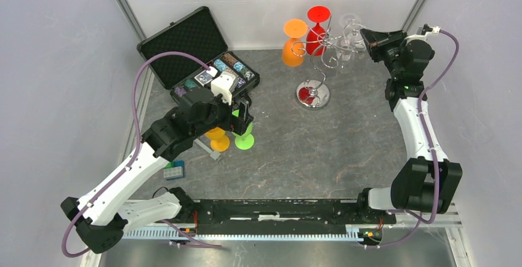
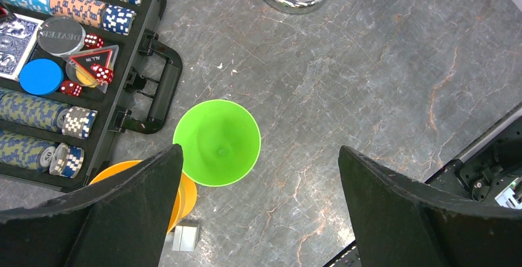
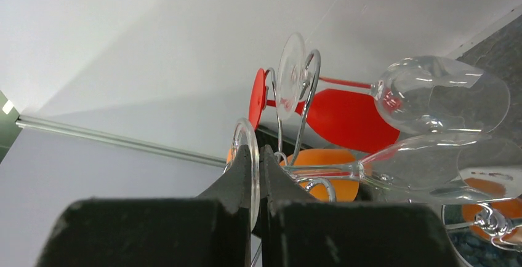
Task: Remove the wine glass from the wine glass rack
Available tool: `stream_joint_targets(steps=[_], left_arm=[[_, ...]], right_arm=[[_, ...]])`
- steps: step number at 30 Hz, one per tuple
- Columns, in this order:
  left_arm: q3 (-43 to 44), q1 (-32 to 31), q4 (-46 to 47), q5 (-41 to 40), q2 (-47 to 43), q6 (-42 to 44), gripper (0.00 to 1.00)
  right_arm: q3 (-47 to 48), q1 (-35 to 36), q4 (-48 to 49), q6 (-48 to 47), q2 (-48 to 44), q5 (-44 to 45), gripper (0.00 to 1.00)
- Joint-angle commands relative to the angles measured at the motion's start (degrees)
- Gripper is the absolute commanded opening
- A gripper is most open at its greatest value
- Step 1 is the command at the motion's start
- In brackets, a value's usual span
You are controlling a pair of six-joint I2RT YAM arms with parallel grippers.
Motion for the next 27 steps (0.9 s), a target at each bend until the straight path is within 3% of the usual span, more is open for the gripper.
stream_joint_targets(steps=[1, 9, 17, 21, 27], left_arm=[[-0.14, 0.03, 2.72, -1.06, -1.30, 2.51, 1.00], [-0.19, 0.03, 3.05, -1.27, -1.51, 2.35, 1.00], [-1.54, 0.03, 5.38, -2.00, -2.78, 1.98, 1.00], [-2.70, 0.03, 7.24, -1.32, -3.71, 1.41, 1.00], [-5.51, 0.03, 11.52, 1.07, -5.80, 1.20, 1.00]], right_arm=[[2.96, -0.78, 2.73, 0.72, -0.85, 5.33, 0.00], [-1.70, -1.65, 0.13, 0.23, -6.60, 12.66, 0.00], [-11.47, -1.66, -2.16, -0.94, -19.93, 22.17, 0.00], [-13.92, -1.66, -6.37, -0.91, -25.13, 21.57, 0.00], [-16.21, -1.06, -20.26, -6.16, -31.77, 15.17, 0.00]])
